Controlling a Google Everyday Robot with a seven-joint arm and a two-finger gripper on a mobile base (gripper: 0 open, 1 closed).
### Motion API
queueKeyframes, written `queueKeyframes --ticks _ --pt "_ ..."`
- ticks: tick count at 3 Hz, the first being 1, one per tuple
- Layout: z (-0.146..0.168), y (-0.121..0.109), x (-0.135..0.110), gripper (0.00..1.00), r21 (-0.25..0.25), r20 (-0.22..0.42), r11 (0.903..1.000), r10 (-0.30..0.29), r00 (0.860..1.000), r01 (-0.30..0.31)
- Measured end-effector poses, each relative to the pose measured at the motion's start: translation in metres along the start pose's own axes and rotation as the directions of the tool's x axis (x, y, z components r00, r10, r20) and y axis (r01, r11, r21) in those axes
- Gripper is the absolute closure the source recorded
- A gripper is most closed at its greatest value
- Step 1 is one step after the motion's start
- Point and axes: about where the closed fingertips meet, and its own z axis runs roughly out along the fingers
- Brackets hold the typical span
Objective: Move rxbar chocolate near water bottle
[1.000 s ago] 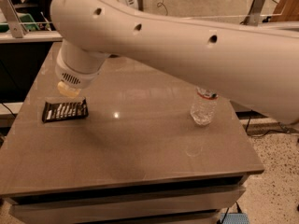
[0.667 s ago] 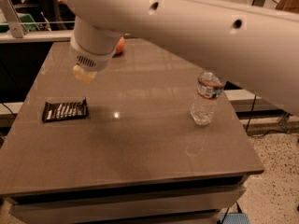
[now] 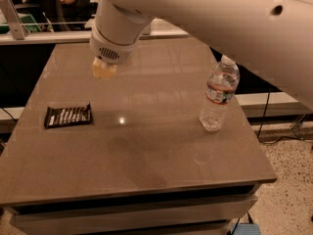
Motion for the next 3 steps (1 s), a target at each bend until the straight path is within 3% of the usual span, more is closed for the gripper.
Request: queueKeyframes --ticks 2,3 --pt "0.040 0.034 -0.037 0.13 -0.127 0.093 0.9912 -0.024 0.995 0.036" --pt "0.060 0.052 -0.049 0.00 -0.176 0.110 0.9833 -0.026 0.994 0.046"
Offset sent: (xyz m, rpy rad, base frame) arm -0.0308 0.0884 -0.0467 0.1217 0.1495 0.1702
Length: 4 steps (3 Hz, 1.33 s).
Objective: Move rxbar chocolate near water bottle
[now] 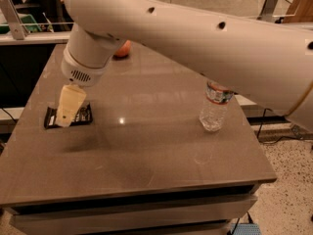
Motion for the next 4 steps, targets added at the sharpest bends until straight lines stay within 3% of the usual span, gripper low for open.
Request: queueKeyframes --ticks 2,4 --pt "0.035 0.021 0.000 0.00 -0.066 0.000 0.9975 0.025 1.000 -0.025" --pt "0.054 0.029 0.009 0.00 -0.101 -0.011 0.9934 0.053 0.999 -0.053"
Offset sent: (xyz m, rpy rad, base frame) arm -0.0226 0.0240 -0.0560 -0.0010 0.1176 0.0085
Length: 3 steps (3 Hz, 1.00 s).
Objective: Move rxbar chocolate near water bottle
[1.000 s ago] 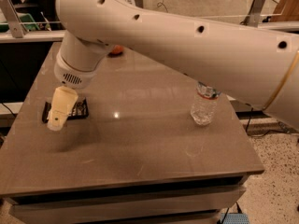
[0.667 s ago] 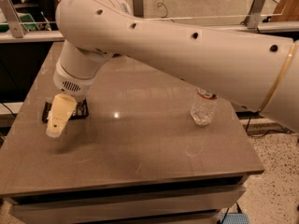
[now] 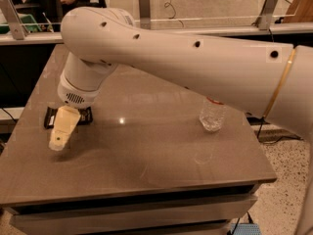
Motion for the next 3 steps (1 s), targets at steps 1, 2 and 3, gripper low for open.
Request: queueKeyframes --ticks 1,2,3 --pt "0.001 0.000 0.000 0.00 -0.001 0.001 1.0000 0.000 1.000 0.000" --pt "0.012 -0.004 0.007 0.00 0.002 -0.015 0.9998 0.022 1.000 -0.022" --pt "0.018 -0.010 0.015 0.18 -0.003 -0.028 0.9988 0.049 0.998 -0.049"
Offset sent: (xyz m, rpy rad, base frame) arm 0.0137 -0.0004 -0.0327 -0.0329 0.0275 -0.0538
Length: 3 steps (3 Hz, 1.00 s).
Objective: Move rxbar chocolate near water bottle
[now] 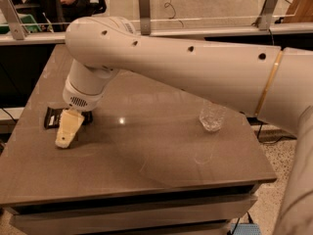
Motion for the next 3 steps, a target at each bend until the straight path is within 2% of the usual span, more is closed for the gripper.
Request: queueKeyframes --ticks 3 --pt "-0.0120 -0.0034 -0.0024 0.87 0.009 -0.015 0.9999 0.011 1.000 -0.011"
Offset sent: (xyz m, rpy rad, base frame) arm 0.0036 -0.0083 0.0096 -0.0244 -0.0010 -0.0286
